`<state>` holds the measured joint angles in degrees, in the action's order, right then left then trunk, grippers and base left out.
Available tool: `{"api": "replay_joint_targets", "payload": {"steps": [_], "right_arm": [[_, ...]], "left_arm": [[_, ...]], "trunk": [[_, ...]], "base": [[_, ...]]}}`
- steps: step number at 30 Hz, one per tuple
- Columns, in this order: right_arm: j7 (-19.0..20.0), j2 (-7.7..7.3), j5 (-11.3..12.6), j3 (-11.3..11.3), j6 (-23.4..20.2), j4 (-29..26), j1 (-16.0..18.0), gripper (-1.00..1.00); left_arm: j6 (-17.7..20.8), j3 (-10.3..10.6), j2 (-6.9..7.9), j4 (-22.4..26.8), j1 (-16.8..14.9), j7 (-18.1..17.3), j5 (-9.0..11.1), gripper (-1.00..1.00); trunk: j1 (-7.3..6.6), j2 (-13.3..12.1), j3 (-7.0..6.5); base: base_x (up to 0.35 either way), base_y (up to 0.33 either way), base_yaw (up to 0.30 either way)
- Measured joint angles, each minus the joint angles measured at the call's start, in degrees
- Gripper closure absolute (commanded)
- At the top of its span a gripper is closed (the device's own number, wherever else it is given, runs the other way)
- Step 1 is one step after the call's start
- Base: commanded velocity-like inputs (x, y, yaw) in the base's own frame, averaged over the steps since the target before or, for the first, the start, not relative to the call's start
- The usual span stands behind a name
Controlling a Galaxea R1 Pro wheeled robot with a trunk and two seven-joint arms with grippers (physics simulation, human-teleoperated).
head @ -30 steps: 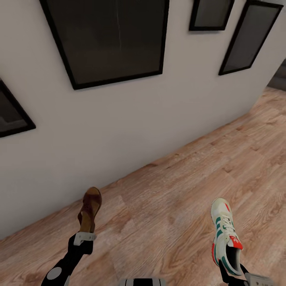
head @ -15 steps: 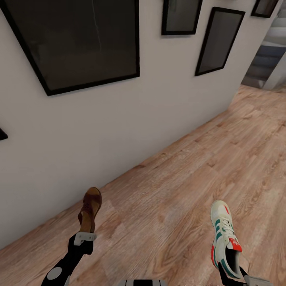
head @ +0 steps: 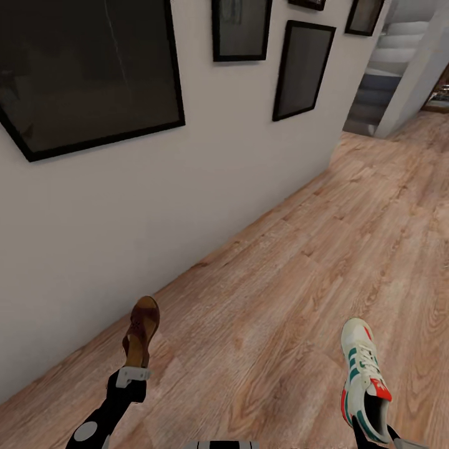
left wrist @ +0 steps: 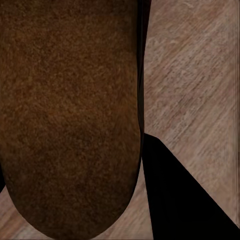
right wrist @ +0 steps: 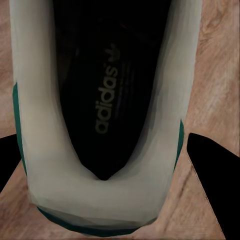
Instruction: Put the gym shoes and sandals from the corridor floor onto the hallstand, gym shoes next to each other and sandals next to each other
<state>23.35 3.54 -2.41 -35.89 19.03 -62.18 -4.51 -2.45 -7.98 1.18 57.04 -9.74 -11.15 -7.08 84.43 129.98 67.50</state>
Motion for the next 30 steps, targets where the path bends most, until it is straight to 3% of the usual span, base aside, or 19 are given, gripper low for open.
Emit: {"api": "replay_joint_targets", "payload": {"steps": [30], "right_arm": [[0.1, 0.01, 0.0, -0.2, 0.1, 1.6, 0.0, 1.0]], "left_arm": [[-0.1, 0.3, -0.02, -0.1, 0.0, 0.0, 0.1, 1.0]], "trunk": [[0.0, 0.0, -1.73]], "base": [[0.001, 0.0, -0.249]]}}
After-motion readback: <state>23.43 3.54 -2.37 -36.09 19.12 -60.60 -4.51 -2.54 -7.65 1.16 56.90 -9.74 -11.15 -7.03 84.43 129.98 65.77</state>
